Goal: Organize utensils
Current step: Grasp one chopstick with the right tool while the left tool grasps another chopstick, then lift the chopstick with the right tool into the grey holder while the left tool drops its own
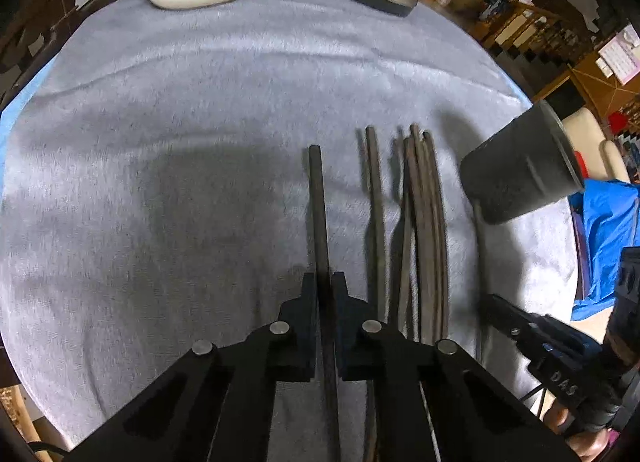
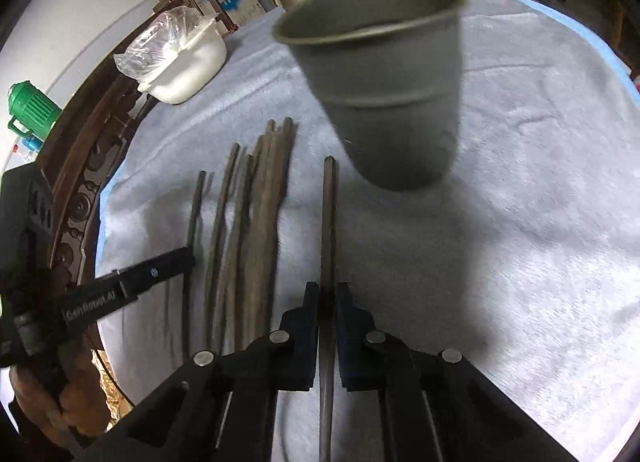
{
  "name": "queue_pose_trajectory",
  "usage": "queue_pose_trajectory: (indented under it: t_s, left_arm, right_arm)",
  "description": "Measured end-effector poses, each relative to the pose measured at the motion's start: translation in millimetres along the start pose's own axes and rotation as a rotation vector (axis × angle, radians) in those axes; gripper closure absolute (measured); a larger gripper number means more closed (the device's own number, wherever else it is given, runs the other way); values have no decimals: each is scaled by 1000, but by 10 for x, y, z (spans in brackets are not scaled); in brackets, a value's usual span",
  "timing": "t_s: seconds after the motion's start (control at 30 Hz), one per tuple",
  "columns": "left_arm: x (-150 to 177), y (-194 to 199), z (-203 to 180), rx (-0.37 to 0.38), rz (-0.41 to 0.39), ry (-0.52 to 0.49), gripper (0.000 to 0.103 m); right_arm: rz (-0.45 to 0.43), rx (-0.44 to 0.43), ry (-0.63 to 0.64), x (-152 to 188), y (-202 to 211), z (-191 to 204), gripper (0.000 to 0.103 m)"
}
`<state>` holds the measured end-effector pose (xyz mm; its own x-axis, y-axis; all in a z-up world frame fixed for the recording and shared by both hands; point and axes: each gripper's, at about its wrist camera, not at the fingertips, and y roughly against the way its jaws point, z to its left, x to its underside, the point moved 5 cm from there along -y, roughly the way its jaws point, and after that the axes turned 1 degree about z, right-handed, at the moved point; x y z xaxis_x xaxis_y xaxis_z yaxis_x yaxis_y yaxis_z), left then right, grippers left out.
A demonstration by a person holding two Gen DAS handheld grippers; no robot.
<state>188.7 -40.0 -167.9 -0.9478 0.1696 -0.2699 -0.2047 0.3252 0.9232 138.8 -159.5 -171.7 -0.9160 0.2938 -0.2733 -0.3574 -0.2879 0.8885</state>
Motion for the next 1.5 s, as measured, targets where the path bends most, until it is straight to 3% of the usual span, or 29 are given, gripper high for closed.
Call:
queue_pose_trajectory:
  t_s: [0.2,0.37,0.6,0.8,1.03,1.27,1.4,1.5]
  left_arm:
    - [-43,22,64,-14,23,29,91]
    - [-177,-1,79,-26,21,40,91]
    - [-239,54,55,-29,-40,55,96]
    - [-256,667,-217,-8,-205,5,96]
    - [-366,1430,-757,55,-429,-58,96]
    - [-746,2075,-1210,124,-725,-54,96]
    - [-977,2164,-1387,150,-870,-27,96]
    - [-1166,2047,-1491,136,-922,-19,96]
  right_arm:
    - [45,61,22,-38,-22,-7,92]
    - [20,115,78,-172,-86,84,91]
    - [-49,32,100,-235,29,65,96]
    - [-228,-124,230,-294,594,266,97]
    - [-475,-251,257,-423,1338,358,97]
    - [-751,-285,195,-829,2111,189,97]
    - [-900,-285,157,-1098,2334,158,97]
    - [-992,-258,119,-1255,2369,101,97]
